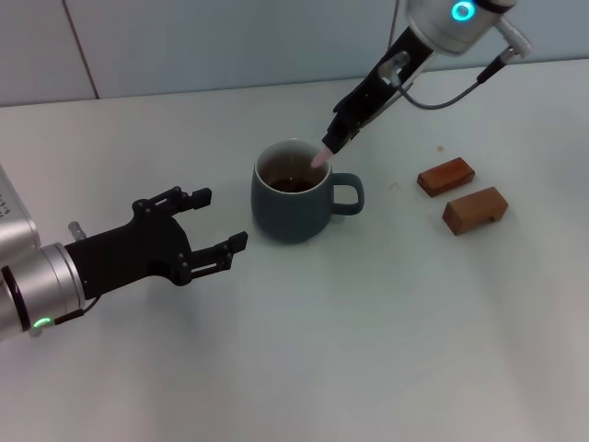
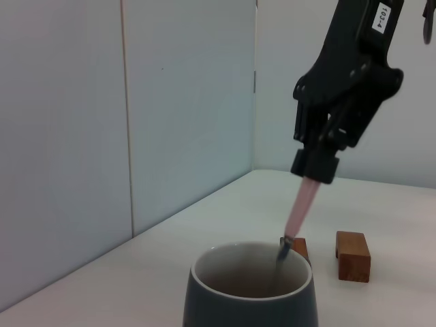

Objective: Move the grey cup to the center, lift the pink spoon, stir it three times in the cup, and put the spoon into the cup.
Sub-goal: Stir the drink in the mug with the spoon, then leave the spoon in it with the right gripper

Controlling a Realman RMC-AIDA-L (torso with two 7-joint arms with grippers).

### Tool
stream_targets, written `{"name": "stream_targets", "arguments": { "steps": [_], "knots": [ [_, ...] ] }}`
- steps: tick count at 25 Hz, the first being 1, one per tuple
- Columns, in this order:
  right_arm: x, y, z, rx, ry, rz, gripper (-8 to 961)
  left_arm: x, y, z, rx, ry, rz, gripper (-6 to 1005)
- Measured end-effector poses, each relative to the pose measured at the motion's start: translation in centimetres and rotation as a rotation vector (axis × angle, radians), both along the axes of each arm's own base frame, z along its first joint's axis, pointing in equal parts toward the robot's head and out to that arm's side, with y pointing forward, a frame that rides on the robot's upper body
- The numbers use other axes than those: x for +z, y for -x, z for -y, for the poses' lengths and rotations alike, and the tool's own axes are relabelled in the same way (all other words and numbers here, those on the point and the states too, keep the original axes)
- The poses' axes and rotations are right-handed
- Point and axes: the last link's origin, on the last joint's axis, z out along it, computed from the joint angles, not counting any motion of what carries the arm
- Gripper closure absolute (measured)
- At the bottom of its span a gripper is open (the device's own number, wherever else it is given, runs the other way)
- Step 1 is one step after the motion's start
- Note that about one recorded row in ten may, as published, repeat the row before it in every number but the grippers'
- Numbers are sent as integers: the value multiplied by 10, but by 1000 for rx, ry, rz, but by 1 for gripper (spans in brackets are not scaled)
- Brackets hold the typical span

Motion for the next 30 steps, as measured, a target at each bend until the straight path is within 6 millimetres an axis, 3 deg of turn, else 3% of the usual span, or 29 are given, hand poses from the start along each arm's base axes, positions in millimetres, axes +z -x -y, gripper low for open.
{"name": "stream_targets", "arguments": {
  "steps": [7, 14, 19, 24, 30],
  "knots": [
    [-10, 8, -3, 38, -2, 13, 838, -1, 0, 0, -1, 1, 1, 186],
    [-2, 2, -12, 48, -53, 55, 838, -1, 0, 1, -6, 6, -3, 186],
    [-1, 1, -7, 28, -19, 70, 839, -2, -1, 1, -8, 10, -5, 186],
    [-11, 10, 0, 41, 25, 65, 839, -2, -1, 1, -9, 11, -4, 186],
    [-19, 14, -8, 67, -14, 61, 839, -3, -2, 1, -10, 12, -4, 186]
  ]
}}
